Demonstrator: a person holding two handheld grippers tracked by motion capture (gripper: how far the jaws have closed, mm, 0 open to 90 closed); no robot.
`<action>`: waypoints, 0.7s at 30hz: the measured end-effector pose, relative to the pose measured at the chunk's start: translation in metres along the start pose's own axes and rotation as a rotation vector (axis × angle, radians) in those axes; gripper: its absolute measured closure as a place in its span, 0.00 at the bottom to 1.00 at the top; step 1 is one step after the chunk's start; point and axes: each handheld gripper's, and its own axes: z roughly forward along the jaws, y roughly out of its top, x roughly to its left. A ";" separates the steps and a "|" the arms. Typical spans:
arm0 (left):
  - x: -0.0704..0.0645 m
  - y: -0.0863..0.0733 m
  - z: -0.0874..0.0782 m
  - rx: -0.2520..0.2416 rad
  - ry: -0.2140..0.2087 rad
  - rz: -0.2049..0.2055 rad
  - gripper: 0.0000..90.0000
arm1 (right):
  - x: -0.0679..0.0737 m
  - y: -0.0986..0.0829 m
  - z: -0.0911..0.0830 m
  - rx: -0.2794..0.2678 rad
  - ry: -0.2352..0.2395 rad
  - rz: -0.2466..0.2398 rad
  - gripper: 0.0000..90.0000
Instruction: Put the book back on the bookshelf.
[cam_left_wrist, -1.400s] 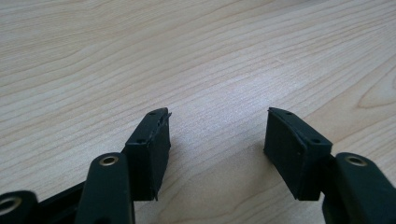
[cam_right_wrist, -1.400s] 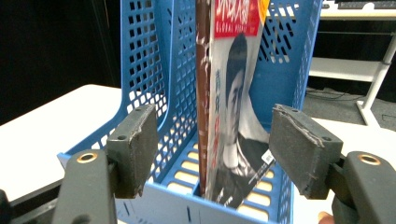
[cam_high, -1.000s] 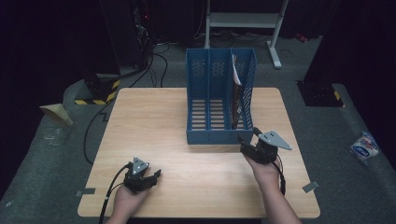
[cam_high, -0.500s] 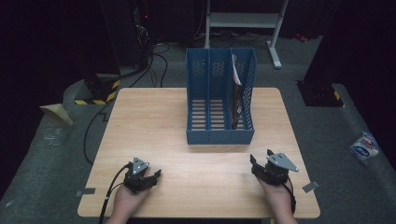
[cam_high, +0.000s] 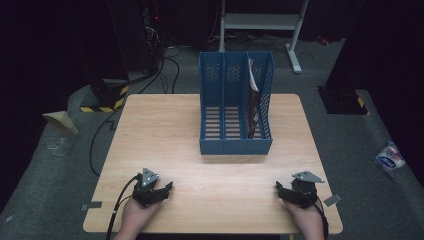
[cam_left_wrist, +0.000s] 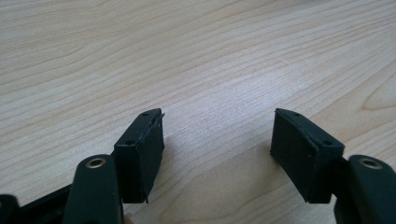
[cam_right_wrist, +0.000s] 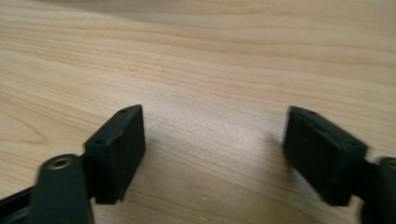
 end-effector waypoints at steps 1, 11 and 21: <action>0.000 0.000 0.000 -0.003 -0.001 -0.002 0.38 | -0.003 0.001 0.001 -0.004 0.008 0.006 0.21; -0.001 0.000 0.000 -0.005 -0.004 0.019 0.40 | -0.001 0.003 0.003 0.001 -0.035 0.019 0.23; -0.001 0.000 0.000 -0.005 -0.008 0.018 0.40 | -0.001 0.003 0.003 -0.002 -0.036 0.018 0.24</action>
